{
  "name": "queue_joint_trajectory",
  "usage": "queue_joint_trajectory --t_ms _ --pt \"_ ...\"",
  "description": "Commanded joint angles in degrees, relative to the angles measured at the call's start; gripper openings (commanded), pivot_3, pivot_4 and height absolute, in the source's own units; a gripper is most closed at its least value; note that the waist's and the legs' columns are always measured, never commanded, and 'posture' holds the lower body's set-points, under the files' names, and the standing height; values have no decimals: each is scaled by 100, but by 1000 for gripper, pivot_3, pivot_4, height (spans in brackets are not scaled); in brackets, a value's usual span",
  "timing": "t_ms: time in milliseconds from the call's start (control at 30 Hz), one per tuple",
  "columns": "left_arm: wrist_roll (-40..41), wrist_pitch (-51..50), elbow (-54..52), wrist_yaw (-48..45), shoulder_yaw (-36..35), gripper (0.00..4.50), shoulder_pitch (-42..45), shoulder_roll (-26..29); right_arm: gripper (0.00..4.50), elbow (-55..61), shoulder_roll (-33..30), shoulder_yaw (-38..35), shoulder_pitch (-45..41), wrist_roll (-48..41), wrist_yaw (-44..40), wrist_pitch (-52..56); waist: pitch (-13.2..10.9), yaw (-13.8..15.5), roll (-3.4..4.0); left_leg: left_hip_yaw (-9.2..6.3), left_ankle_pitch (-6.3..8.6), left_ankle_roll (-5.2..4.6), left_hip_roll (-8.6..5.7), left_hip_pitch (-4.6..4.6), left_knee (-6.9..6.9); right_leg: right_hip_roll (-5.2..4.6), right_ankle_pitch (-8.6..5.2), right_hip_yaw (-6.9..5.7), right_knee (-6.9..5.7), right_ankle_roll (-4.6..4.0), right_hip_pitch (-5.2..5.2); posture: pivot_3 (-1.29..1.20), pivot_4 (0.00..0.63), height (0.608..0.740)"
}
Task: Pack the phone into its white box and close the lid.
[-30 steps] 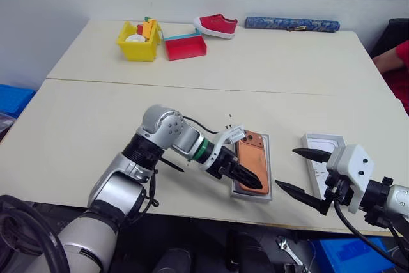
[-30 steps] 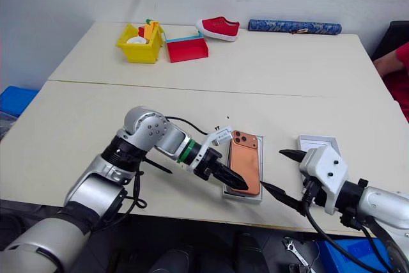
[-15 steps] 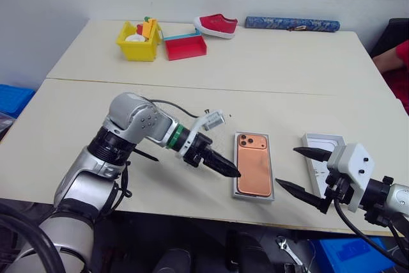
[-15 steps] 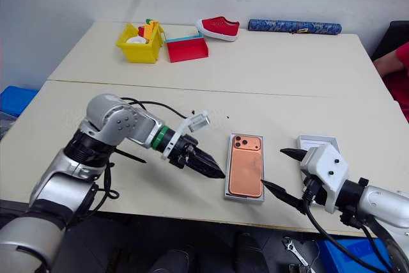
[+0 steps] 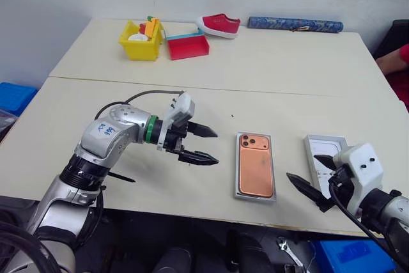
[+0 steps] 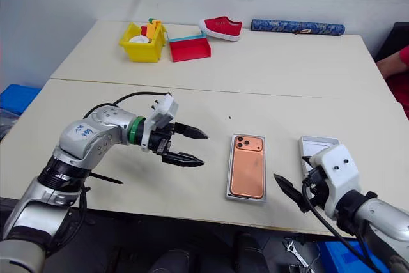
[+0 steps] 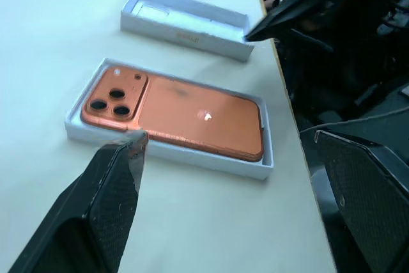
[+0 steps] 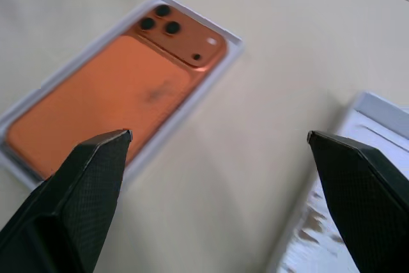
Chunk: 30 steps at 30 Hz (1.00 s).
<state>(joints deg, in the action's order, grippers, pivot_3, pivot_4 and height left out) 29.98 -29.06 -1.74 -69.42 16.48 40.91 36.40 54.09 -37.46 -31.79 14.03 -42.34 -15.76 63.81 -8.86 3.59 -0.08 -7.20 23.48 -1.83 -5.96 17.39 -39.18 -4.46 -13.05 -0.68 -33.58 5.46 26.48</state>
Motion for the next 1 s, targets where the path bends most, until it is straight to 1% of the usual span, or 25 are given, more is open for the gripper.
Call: queue_joint_trajectory --t_ms 33,167,233,267,333,400,533,667,700,733,767,933,1000 --pt "-211 798 -276 -179 -194 4420 -77 -166 4500 47 521 -136 -355 -45 892 608 0 -10 1 1 0 0 -1 1 0 0 0 2 -2 0 2 0 150 740" --pt "-222 849 -321 16 -381 4420 -66 -347 4500 -302 1064 -46 -774 120 1396 968 0 -36 0 1 -2 -4 -3 1 -3 -2 1 4 -6 1 1 0 150 740" --pt "-301 829 -319 121 -411 4420 -45 -390 4500 -485 1206 44 -876 164 1469 1009 0 -47 1 0 -1 -6 -1 1 -1 0 1 2 -8 1 1 0 150 740" --pt "-367 838 -282 164 -432 4420 -42 -388 4500 -654 1233 249 -919 282 1488 922 1 -53 2 0 -1 -6 -1 1 -1 0 1 2 -9 1 2 0 150 740" --pt "-456 857 -237 196 -454 4500 -50 -384 4124 -923 1342 493 -1004 453 1555 809 1 -70 1 1 -1 -7 -1 0 1 2 1 2 -16 1 2 0 150 740" --pt "-489 843 -248 223 -479 4500 -78 -377 3599 -1167 1406 752 -1059 670 1587 635 1 -78 4 2 -2 -8 -1 -1 1 2 1 3 -19 1 2 0 150 740" --pt "-535 796 -299 271 -481 4500 -122 -379 2152 -1582 1419 1199 -1115 1083 1516 229 1 -96 3 1 -2 -8 -1 -1 1 3 1 1 -22 1 4 0 150 740" --pt "-608 784 -243 343 -521 4500 -141 -391 703 -1692 1408 1297 -1130 1252 1409 57 2 -107 2 1 -2 -8 0 -2 1 4 1 1 -23 1 3 0 150 740" --pt "-625 784 -226 351 -533 4500 -175 -379 472 -1669 1386 1283 -1127 1254 1372 58 2 -109 2 1 -2 -8 0 -2 1 4 1 1 -22 1 3 0 150 740" --pt "-638 788 -220 353 -541 4500 -209 -366 141 -1652 1370 1272 -1124 1259 1336 56 2 -121 2 1 -2 -8 0 -2 1 4 1 1 -23 1 3 0 150 740" --pt "-643 791 -225 352 -549 4500 -251 -352 24 -1639 1346 1270 -1122 1268 1288 46 2 -137 2 1 -2 -8 1 -3 2 5 1 1 -23 1 3 0 150 740" --pt "-732 868 -271 319 -553 4500 -451 -278 24 -1397 1144 1066 -1194 1055 946 245 1 -200 3 0 -2 -8 4 -1 4 7 1 0 -26 1 4 0 150 740" --pt "-772 865 -249 325 -579 4500 -467 -262 24 -1192 1188 796 -1391 581 768 536 1 -203 3 -1 -2 -8 4 -1 4 7 1 -2 -25 1 4 0 150 740"
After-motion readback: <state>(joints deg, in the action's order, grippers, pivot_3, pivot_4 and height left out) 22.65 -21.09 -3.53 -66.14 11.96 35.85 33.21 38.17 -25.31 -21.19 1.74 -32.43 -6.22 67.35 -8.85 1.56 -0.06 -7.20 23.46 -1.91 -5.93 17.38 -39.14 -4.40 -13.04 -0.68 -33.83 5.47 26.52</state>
